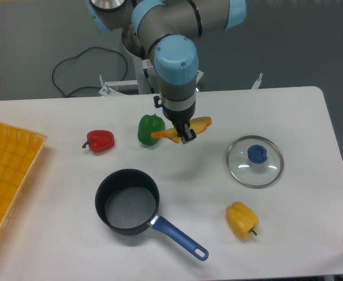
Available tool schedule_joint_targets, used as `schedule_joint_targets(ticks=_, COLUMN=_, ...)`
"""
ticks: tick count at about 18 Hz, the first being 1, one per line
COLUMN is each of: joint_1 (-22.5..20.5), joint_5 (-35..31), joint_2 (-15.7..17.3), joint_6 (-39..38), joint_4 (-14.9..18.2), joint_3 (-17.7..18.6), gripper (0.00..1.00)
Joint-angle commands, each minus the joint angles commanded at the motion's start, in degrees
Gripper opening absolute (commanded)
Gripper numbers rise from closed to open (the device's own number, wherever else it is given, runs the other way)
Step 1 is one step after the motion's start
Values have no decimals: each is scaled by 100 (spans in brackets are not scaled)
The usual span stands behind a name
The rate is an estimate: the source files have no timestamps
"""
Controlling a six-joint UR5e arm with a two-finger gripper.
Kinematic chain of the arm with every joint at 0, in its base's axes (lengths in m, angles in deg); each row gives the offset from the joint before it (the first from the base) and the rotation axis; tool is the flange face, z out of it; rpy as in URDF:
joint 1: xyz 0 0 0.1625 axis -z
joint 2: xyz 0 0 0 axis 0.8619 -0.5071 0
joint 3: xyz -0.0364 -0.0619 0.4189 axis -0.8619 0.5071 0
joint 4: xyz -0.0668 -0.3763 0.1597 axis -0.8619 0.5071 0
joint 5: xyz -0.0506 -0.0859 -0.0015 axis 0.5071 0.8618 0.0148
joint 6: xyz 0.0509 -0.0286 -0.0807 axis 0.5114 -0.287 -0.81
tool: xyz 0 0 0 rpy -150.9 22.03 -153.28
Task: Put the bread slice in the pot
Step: 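Carry the held bread slice toward the dark blue saucepan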
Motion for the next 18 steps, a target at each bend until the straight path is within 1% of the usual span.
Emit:
schedule_joint_targets(ticks=3, joint_1=114, joint_5=70, joint_2=-79, joint_6=-684, joint_4=-17, joint_3=-114, gripper=0)
schedule_joint_targets(ticks=6, joint_1=193, joint_5=334, joint_2=-220, joint_6=-1519, joint_4=-53, joint_3=-237, gripper=0)
schedule_joint_targets(ticks=7, joint_1=228, joint_5=334, joint_2=-255, joint_6=-1661, joint_4=-53, joint_3=-299, gripper=0)
schedule_joint_targets(ticks=13, joint_1=316, joint_5=343, joint_2=-361, joint_6=-1767, joint_4=-53, joint_3=-545, gripper=0)
schedule_joint_targets(ticks=18, joint_1=316, joint_5=343, joint_2=-334, joint_6=-1873, joint_4=-44, joint_3=-554, gripper=0)
